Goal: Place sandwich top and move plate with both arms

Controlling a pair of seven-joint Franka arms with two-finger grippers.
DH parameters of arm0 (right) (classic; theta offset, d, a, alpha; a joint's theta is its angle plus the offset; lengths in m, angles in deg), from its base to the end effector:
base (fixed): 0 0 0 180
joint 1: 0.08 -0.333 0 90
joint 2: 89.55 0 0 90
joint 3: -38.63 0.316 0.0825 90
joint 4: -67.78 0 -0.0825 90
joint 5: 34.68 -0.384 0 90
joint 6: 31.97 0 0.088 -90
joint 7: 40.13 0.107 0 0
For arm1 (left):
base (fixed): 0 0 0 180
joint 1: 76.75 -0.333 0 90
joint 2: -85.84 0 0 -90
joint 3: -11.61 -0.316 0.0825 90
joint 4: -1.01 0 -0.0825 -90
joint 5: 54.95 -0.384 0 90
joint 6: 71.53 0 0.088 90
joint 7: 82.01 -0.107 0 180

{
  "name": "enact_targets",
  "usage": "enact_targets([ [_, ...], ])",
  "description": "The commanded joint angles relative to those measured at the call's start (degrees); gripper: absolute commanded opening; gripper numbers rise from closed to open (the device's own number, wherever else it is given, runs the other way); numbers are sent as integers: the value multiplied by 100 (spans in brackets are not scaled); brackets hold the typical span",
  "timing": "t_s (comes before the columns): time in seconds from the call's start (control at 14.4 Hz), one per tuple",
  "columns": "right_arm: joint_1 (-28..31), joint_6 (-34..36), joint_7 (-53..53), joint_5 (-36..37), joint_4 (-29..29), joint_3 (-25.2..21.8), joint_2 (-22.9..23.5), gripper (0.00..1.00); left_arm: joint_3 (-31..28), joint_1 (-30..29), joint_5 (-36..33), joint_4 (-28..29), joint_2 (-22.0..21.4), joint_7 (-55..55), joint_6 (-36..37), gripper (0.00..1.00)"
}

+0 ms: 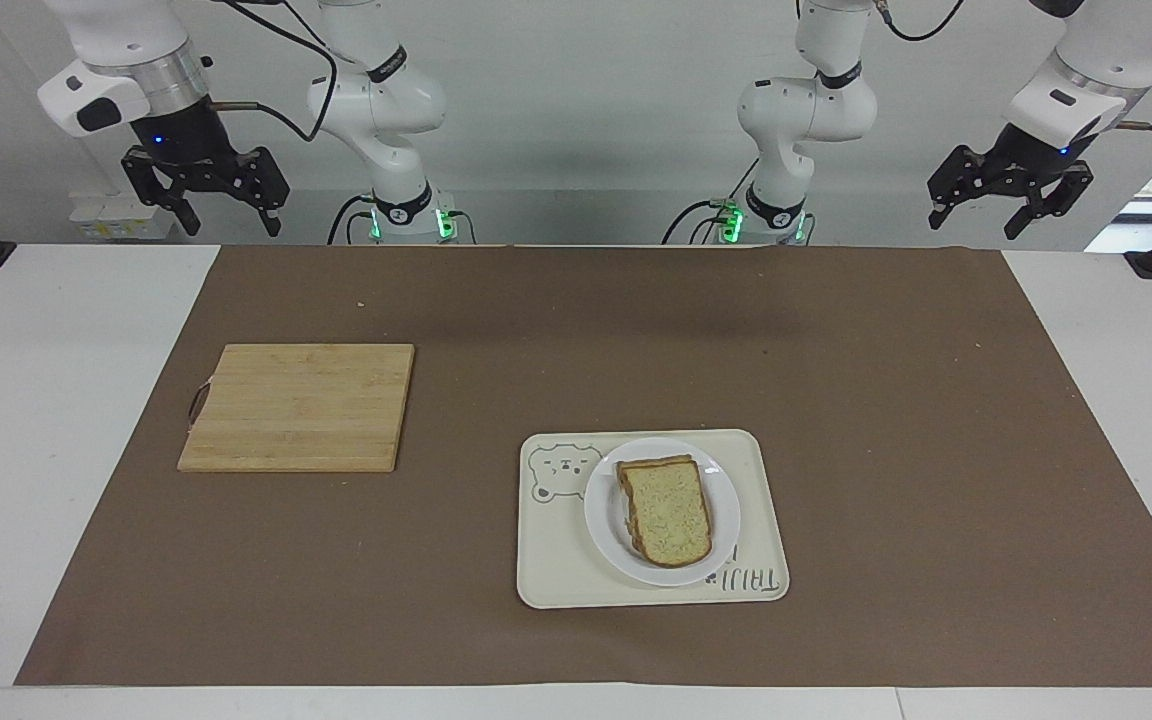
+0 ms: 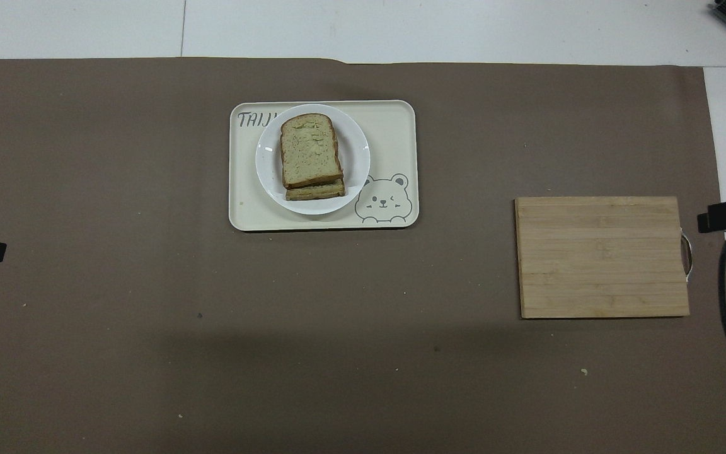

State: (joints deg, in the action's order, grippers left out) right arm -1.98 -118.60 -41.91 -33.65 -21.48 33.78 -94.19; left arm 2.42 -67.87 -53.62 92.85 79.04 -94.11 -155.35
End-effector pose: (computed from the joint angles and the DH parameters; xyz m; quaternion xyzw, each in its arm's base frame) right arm 0.5221 -0.0311 0.6688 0.9998 -0.0108 0.0171 0.0063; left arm 0.5061 0.0057 0.6623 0.9942 -0.1044 -0.0091 0.0221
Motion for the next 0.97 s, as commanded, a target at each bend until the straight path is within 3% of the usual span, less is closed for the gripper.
enact_targets([
  [0.0, 50, -109, 90, -85, -118, 28, -72, 100, -30, 78, -80, 62, -49, -56, -108, 100],
  [0.35, 50, -109, 90, -85, -118, 28, -72, 100, 5, 78, -53, -1018, 733, -56, 560, 100],
  [0.9, 50, -109, 81, -85, -118, 28, -72, 100, -21, 96, -115, -1010, 707, -65, 472, 100],
])
